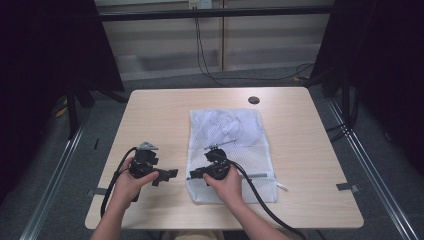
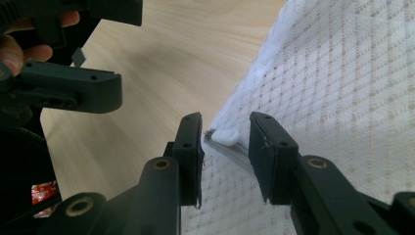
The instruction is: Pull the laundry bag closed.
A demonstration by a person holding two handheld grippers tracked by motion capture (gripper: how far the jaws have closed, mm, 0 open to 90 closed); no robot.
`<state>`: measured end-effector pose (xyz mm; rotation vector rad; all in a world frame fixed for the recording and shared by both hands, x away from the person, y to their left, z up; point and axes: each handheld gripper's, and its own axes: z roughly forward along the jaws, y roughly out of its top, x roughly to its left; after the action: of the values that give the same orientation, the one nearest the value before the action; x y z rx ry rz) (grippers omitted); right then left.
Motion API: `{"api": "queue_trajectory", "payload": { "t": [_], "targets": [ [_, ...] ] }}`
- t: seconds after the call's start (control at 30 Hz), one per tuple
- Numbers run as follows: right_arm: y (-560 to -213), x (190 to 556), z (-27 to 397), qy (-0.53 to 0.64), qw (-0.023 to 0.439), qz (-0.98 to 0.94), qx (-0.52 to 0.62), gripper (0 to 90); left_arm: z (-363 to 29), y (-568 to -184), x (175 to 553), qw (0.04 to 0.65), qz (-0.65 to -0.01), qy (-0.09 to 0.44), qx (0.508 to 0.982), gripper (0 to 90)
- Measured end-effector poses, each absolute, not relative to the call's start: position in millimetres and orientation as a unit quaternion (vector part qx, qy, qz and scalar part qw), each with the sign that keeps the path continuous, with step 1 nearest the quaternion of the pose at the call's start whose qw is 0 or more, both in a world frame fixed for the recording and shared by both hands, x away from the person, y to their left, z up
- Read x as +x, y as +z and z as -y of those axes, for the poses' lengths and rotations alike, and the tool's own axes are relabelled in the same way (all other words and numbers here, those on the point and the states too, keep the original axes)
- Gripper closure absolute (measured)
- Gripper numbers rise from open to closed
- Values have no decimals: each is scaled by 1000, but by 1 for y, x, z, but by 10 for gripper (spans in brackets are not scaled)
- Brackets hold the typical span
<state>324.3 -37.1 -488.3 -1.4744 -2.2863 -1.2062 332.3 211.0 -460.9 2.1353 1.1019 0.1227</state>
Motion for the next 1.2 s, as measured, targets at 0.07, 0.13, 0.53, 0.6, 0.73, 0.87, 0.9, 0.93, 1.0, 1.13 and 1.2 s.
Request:
{"api": "queue_trajectory", "payload": {
  "t": [0.07,0.13,0.53,0.6,0.73,0.87,0.9,0.93,1.0,1.13,1.2],
  "targets": [
    [-489,326,35,-399,82,766,-497,656,-211,-461,332,361,-428,47,827,37],
    [-491,328,34,-403,83,766,-494,661,-211,-461,332,363,-428,46,826,37],
    [-493,328,26,-394,93,773,-488,758,-212,-462,333,357,-430,45,828,37],
    [-495,329,25,-396,97,774,-485,768,-212,-462,333,352,-425,43,833,37],
    [-495,329,22,-387,107,773,-491,797,-212,-462,333,353,-424,41,833,38],
    [-497,329,19,-382,110,777,-487,827,-212,-463,333,356,-431,44,828,37],
    [-497,330,19,-383,109,778,-487,831,-212,-463,333,356,-432,45,828,37],
    [-497,330,19,-380,112,776,-491,838,-213,-463,333,355,-431,44,828,38],
    [-497,330,18,-379,112,775,-493,853,-212,-463,333,354,-432,45,828,38],
    [-495,330,19,-384,117,770,-496,865,-211,-464,333,355,-429,41,830,37],
    [-493,331,21,-391,121,765,-497,865,-212,-463,333,348,-424,38,835,37]
  ]
}}
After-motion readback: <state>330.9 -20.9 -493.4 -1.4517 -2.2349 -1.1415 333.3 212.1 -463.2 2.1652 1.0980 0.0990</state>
